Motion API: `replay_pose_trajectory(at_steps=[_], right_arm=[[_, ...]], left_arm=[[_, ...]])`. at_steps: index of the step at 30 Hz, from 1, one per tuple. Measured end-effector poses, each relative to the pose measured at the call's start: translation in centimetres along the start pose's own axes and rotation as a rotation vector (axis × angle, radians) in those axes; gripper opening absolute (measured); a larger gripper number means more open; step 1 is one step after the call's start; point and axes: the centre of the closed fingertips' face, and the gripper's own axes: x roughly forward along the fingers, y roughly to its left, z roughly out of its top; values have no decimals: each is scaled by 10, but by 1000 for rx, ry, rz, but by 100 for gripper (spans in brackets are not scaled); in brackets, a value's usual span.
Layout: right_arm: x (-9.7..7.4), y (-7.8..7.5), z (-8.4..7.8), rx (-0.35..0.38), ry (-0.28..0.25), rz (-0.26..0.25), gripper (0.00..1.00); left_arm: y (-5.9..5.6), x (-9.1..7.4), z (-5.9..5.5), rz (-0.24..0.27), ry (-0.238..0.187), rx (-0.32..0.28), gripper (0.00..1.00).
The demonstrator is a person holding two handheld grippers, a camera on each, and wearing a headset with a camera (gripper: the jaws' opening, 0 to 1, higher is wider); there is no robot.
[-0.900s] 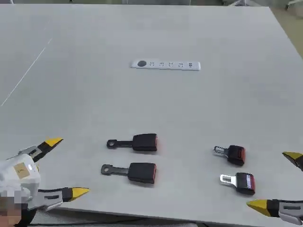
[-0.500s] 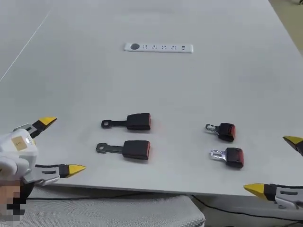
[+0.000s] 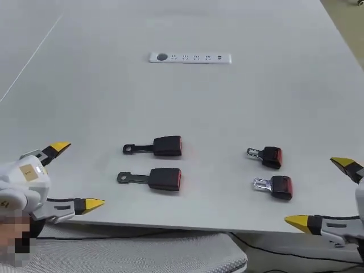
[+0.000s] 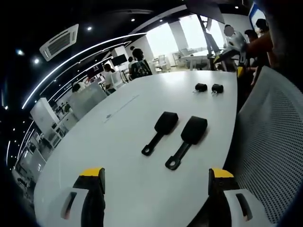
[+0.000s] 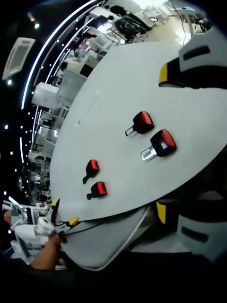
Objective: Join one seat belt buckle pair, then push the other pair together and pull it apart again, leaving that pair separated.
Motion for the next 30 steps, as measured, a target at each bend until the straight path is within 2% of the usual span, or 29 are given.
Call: replay_pose_trajectory(at_steps=[8, 12, 18, 22, 25, 30], right_arm=[[-1, -9, -4, -7, 10, -2, 98], [-1, -12, -3, -13, 7, -3, 97], [4, -10, -5, -6, 7, 0, 97], [7, -12, 0, -15, 6, 0, 97], [9, -14, 4, -9, -7, -3, 97], [10, -14, 2, -19, 0, 7, 97]], left_arm=[[2, -1, 0, 7, 1, 2, 92], [-1, 1, -3, -6, 17, 4, 91], [-2, 0, -4, -7, 24, 3, 91], [-3, 2, -9, -12, 44, 10, 91], [-1, 6, -16, -15, 56, 16, 91], [0, 5, -18, -12, 58, 17, 91]])
